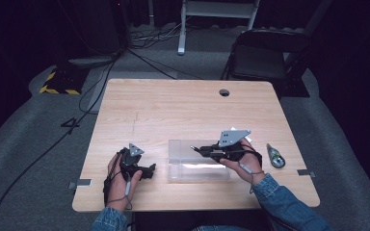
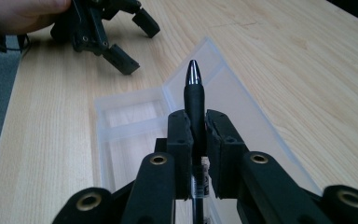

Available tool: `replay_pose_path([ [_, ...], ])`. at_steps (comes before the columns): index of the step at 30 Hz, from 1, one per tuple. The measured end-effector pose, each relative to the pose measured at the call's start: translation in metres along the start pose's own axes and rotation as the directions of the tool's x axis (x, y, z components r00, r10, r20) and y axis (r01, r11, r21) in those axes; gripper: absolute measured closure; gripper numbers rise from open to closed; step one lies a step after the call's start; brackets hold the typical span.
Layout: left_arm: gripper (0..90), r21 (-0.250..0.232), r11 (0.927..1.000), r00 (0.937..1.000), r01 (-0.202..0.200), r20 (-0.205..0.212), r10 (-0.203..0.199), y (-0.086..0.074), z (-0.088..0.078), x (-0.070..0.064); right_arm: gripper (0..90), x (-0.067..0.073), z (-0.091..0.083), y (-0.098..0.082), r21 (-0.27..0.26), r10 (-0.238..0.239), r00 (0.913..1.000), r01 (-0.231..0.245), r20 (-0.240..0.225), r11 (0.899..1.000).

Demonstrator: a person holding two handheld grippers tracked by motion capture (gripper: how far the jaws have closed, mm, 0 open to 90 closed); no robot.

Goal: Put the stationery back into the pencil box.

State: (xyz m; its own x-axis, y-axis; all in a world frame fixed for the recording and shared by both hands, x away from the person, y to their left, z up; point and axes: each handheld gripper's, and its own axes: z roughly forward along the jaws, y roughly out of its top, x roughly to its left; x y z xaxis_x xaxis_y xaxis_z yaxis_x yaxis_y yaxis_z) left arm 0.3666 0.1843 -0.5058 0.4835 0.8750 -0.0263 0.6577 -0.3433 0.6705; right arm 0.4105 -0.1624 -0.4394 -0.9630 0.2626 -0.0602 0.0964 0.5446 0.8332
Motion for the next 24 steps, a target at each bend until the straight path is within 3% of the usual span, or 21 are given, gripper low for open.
replay_pose_path([
  [8, 2.0, -0.001, 1.0, 1.0, 0.0, 0.0, 0.0, 0.0, 0.0, 0.0, 80.4, 0.001, 0.007, -0.003, 0.045, -0.027, 0.9996, 0.027, 0.007, 0.999],
  [24, 2.0, 0.0, 1.0, 1.0, 0.0, 0.0, 0.0, 0.0, 0.0, 0.0, 80.4, -0.002, 0.021, -0.011, 0.083, -0.091, 0.9957, 0.089, 0.017, 0.993],
])
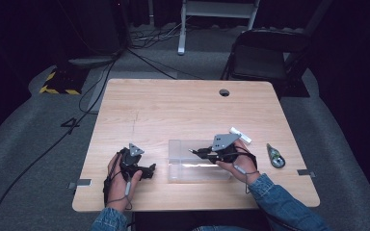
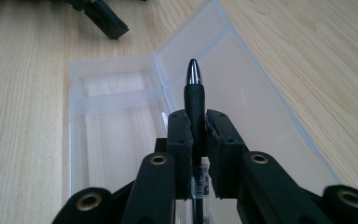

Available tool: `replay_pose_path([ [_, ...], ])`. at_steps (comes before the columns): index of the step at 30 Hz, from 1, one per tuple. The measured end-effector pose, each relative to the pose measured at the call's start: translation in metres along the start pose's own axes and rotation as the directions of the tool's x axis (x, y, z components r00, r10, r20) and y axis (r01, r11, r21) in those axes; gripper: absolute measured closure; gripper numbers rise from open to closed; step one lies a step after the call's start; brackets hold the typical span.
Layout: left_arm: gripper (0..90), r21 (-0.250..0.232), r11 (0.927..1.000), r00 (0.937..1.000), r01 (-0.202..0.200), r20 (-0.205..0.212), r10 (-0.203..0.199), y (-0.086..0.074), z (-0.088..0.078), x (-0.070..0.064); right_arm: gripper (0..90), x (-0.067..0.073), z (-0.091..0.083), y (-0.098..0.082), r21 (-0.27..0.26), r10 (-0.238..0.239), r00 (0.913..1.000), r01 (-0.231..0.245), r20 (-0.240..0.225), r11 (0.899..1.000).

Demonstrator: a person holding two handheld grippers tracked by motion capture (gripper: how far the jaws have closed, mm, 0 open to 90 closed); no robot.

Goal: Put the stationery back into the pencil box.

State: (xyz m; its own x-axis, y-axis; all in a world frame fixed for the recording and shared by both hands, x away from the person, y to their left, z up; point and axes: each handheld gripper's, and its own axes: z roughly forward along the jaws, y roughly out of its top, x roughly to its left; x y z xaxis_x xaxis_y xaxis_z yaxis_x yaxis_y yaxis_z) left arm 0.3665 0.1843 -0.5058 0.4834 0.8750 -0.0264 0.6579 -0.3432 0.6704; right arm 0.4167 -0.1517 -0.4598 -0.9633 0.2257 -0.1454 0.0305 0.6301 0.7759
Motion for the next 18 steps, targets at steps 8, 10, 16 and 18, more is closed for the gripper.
replay_pose_path([
  [8, 2.0, 0.0, 1.0, 1.0, 0.0, 0.0, 0.0, 0.0, 0.0, 0.0, 80.3, 0.002, 0.007, -0.005, 0.031, -0.018, 0.9998, 0.018, -0.014, 0.999],
  [10, 2.0, 0.0, 1.0, 1.0, 0.0, 0.0, 0.0, 0.0, 0.0, 0.0, 80.3, 0.003, 0.009, -0.006, 0.043, -0.02, 0.9996, 0.021, -0.019, 0.999],
  [16, 2.0, 0.0, 1.0, 1.0, -0.001, 0.0, 0.001, 0.0, 0.0, 0.0, 80.2, 0.006, 0.013, -0.007, 0.067, -0.044, 0.9988, 0.046, -0.022, 0.997],
  [18, 2.0, 0.0, 1.0, 1.0, -0.001, 0.0, 0.001, 0.0, 0.0, 0.0, 80.2, 0.007, 0.014, -0.008, 0.073, -0.052, 0.9983, 0.053, -0.026, 0.996],
])
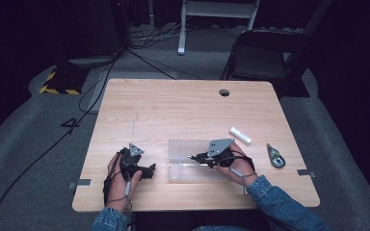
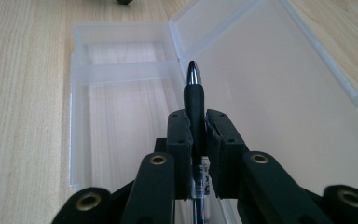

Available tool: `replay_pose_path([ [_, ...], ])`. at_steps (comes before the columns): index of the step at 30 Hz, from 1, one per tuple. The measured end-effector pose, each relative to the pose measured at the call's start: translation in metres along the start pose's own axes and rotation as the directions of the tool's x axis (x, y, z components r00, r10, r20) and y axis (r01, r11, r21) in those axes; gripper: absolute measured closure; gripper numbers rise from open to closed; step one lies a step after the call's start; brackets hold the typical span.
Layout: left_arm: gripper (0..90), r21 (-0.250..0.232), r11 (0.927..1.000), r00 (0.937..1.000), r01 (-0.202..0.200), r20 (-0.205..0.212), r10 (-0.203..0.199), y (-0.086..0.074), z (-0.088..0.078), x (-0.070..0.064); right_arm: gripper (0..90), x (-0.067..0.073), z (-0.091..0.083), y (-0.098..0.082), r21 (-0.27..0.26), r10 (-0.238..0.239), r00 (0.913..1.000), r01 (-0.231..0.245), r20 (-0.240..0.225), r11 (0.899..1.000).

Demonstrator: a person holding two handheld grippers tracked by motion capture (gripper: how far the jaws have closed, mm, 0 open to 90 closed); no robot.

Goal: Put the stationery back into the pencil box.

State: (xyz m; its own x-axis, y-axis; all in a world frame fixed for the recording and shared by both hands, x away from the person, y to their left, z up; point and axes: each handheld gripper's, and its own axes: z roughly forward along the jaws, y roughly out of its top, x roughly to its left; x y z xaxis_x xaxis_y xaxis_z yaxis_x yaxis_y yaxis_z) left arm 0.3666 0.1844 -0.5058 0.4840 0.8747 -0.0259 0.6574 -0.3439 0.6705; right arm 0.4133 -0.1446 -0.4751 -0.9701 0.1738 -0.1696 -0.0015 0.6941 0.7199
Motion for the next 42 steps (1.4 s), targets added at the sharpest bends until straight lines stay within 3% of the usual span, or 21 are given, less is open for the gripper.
replay_pose_path([
  [10, 2.0, 0.0, 1.0, 1.0, -0.002, -0.001, 0.002, 0.0, 0.0, 0.0, 80.1, 0.004, 0.006, -0.001, 0.025, -0.013, 0.9996, 0.013, -0.024, 1.0],
  [15, 2.0, 0.001, 1.0, 1.0, -0.001, -0.001, 0.001, 0.0, 0.0, 0.0, 77.3, 0.003, 0.006, -0.002, 0.012, 0.017, 0.999, -0.017, -0.042, 1.0],
  [16, 1.9, 0.001, 1.0, 1.0, -0.002, -0.001, 0.002, 0.0, 0.0, 0.0, 76.9, 0.003, 0.005, -0.002, 0.003, 0.037, 0.9979, -0.037, -0.053, 0.999],
  [23, 1.9, 0.001, 1.0, 1.0, -0.002, -0.001, 0.002, 0.0, 0.0, 0.0, 75.2, 0.002, -0.008, 0.003, -0.019, 0.028, 0.9993, -0.029, -0.026, 0.999],
  [27, 1.9, 0.002, 1.0, 1.0, -0.002, -0.001, 0.002, 0.0, 0.0, 0.0, 75.6, 0.0, -0.023, 0.003, -0.03, 0.059, 0.9981, -0.06, -0.017, 0.998],
  [30, 1.9, 0.003, 1.0, 1.0, -0.002, -0.001, 0.002, 0.0, 0.0, 0.0, 78.4, 0.0, -0.032, 0.001, -0.005, 0.099, 0.9948, -0.099, -0.024, 0.995],
  [33, 1.8, 0.003, 1.0, 1.0, -0.002, 0.0, 0.002, 0.0, 0.0, 0.0, 79.5, 0.001, -0.039, -0.006, 0.07, 0.127, 0.9918, -0.125, -0.017, 0.99],
  [36, 1.9, 0.003, 1.0, 1.0, -0.002, -0.001, 0.002, 0.0, 0.0, 0.0, 79.2, 0.002, -0.041, -0.009, 0.107, 0.135, 0.9907, -0.132, -0.019, 0.985],
  [38, 1.8, 0.004, 1.0, 1.0, -0.002, -0.001, 0.002, 0.0, 0.0, 0.0, 78.3, 0.005, -0.04, -0.015, 0.173, 0.134, 0.9901, -0.125, -0.042, 0.977],
  [42, 1.9, 0.003, 1.0, 1.0, -0.002, 0.0, 0.002, 0.0, 0.0, 0.0, 73.0, 0.01, -0.034, -0.02, 0.213, 0.147, 0.9863, -0.128, -0.075, 0.969],
])
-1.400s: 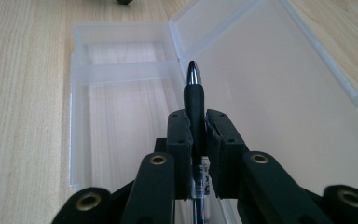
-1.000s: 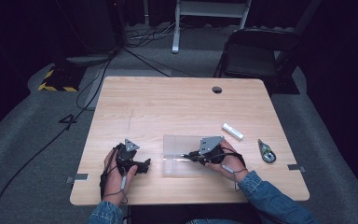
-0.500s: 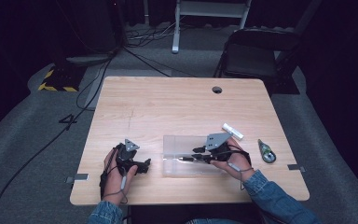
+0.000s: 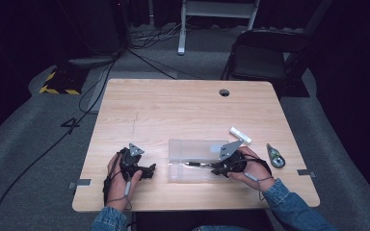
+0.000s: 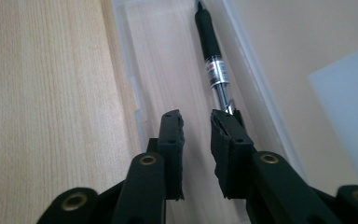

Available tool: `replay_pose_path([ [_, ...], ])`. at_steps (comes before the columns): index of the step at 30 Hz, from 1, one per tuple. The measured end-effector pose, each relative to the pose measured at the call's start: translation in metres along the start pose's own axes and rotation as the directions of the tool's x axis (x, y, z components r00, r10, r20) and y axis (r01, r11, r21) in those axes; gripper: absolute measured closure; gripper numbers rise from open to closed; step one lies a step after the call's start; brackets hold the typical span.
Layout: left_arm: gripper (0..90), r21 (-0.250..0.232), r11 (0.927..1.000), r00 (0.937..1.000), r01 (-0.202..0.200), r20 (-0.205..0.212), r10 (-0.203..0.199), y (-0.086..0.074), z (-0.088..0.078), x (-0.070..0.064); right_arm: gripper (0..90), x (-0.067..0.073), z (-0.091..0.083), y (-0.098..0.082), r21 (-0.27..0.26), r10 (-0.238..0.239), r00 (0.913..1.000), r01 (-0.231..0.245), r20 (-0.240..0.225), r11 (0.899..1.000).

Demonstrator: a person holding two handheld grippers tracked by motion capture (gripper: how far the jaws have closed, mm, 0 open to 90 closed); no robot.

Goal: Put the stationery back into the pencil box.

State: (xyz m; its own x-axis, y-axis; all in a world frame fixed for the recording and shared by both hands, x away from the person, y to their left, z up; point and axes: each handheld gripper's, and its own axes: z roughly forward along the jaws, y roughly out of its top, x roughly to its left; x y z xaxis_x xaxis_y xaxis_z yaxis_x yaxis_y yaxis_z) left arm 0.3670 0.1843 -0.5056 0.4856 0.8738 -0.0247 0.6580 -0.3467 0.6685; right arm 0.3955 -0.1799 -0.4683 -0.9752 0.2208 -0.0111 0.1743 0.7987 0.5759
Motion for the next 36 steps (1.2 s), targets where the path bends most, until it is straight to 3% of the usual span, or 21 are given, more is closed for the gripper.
replay_pose_path([
  [6, 1.8, -0.001, 1.0, 1.0, 0.0, 0.001, 0.0, 0.0, 0.0, 0.0, 69.0, 0.001, 0.007, -0.001, 0.023, 0.005, 1.0, -0.005, -0.007, 1.0],
  [11, 1.8, -0.001, 1.0, 1.0, 0.001, 0.001, -0.001, 0.0, 0.0, 0.0, 61.3, 0.0, 0.01, -0.002, 0.022, 0.027, 0.9996, -0.027, -0.006, 0.999],
  [13, 1.8, 0.0, 1.0, 1.0, -0.001, 0.001, 0.001, 0.0, 0.0, 0.0, 56.7, 0.0, 0.01, -0.002, 0.024, 0.021, 0.9997, -0.021, 0.013, 0.999],
  [22, 1.8, -0.001, 1.0, 1.0, 0.0, 0.0, 0.0, 0.0, 0.0, 0.0, 57.1, -0.001, 0.008, -0.002, 0.015, 0.036, 0.9993, -0.036, 0.008, 0.999],
  [30, 1.8, -0.001, 1.0, 1.0, -0.001, 0.001, 0.001, 0.0, 0.0, 0.0, 56.6, -0.005, -0.014, -0.001, -0.032, 0.079, 0.9966, -0.078, 0.026, 0.996],
  [36, 1.8, 0.0, 1.0, 1.0, -0.001, 0.001, 0.001, 0.0, 0.0, 0.0, 55.5, -0.011, -0.045, -0.013, -0.079, 0.158, 0.9839, -0.151, 0.084, 0.985],
])
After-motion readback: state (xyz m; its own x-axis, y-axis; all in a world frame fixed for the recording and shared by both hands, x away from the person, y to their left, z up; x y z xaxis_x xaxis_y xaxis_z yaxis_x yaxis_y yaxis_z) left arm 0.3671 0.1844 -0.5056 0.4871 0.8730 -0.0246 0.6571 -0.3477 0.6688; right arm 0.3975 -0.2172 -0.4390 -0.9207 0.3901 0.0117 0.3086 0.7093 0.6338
